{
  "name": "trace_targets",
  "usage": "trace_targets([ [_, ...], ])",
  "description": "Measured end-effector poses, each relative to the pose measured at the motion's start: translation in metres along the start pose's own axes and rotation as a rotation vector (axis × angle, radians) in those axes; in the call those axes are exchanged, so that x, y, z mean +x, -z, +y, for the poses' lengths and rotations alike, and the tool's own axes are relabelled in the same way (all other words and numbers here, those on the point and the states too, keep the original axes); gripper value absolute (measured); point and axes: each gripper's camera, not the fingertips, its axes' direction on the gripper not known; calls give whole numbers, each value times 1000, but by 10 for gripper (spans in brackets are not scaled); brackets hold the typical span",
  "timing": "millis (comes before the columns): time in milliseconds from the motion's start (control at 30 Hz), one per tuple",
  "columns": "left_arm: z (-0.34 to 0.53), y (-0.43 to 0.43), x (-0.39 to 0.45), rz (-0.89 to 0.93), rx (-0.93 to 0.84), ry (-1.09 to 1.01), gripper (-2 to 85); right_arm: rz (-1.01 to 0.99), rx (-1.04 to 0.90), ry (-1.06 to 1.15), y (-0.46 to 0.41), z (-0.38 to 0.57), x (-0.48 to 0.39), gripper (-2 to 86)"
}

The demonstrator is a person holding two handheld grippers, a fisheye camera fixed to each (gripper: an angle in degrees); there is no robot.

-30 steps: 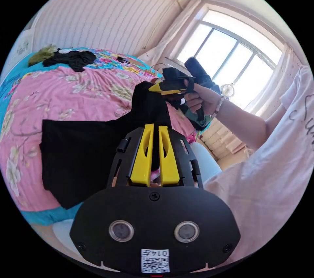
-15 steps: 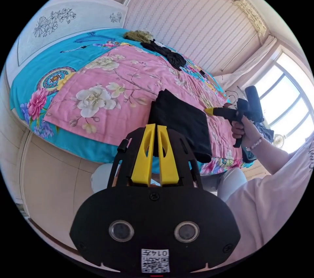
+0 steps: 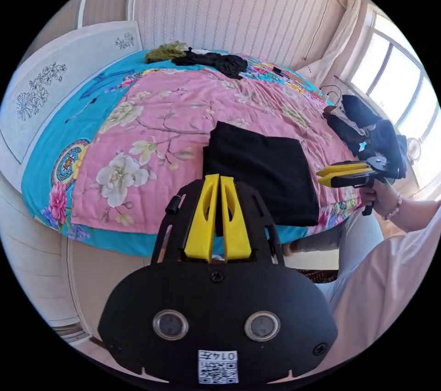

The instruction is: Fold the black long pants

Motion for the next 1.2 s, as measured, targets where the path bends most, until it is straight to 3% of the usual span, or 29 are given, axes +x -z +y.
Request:
trace_targets([
  [100, -6, -22, -34, 125, -52, 107, 93, -21, 15, -136, -9, -14, 26, 142],
  [267, 0, -71, -51, 224, -177, 164, 132, -239, 36, -351, -37, -29, 46, 127],
  [500, 18, -52, -65, 286, -112, 165, 69, -302, -3, -293, -34, -55, 36, 52],
  [700, 70, 3, -92, 289, 80, 326, 53, -286, -109, 256, 12, -151, -73, 23],
  [767, 105, 33, -119, 303, 241, 508, 52, -264, -169, 541, 24, -198, -151, 19],
  [933, 177, 109, -171, 254, 602, 776, 51, -329, -224, 974, 37, -262, -309, 17],
  [1067, 204, 175, -201, 110, 752, 833, 51, -442, -263, 1123, 28, -316, -406, 19],
  [1200, 185, 184, -223, -63, 789, 884, 54, -379, -293, 1143, -7, -380, -455, 23],
])
